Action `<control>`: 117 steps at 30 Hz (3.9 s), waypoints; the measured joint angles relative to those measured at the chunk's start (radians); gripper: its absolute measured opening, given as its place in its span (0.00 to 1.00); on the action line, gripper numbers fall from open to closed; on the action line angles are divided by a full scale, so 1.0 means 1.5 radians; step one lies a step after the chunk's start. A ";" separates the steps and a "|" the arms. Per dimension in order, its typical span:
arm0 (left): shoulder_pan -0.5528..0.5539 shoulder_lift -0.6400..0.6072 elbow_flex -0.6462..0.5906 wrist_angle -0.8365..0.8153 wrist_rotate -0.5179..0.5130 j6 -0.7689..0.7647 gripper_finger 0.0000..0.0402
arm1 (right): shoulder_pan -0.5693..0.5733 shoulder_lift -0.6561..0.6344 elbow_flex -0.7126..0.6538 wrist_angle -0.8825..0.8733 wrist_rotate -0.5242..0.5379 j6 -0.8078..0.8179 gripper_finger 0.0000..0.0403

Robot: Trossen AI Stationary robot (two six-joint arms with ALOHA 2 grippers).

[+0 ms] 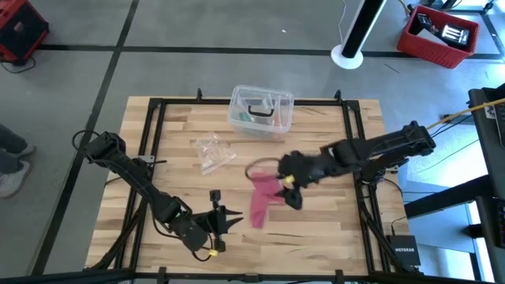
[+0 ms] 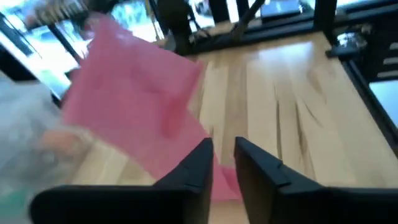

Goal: Roll bandage
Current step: Roll the pink bandage

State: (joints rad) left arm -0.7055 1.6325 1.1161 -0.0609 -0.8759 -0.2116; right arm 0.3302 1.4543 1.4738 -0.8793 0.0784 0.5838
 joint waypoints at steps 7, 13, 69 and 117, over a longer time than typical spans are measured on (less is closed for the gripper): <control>0.024 0.023 0.000 -0.073 0.019 -0.086 0.30 | 0.164 -0.007 -0.008 -0.188 0.180 0.163 0.74; 0.057 0.087 0.000 -0.068 0.127 -0.120 0.32 | 0.301 -0.004 -0.130 -0.085 0.362 0.276 0.74; 0.086 0.126 0.077 -0.250 0.203 -0.124 0.32 | 0.203 0.320 -0.427 0.743 0.298 0.005 0.74; 0.159 0.178 -0.109 0.210 0.389 -0.103 0.32 | 0.271 0.326 -0.428 0.762 0.431 0.043 0.74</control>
State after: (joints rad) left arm -0.4675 1.9003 0.9529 0.2537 -0.2920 -0.3666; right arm 0.7363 1.9425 0.8326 0.2630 0.7254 0.6479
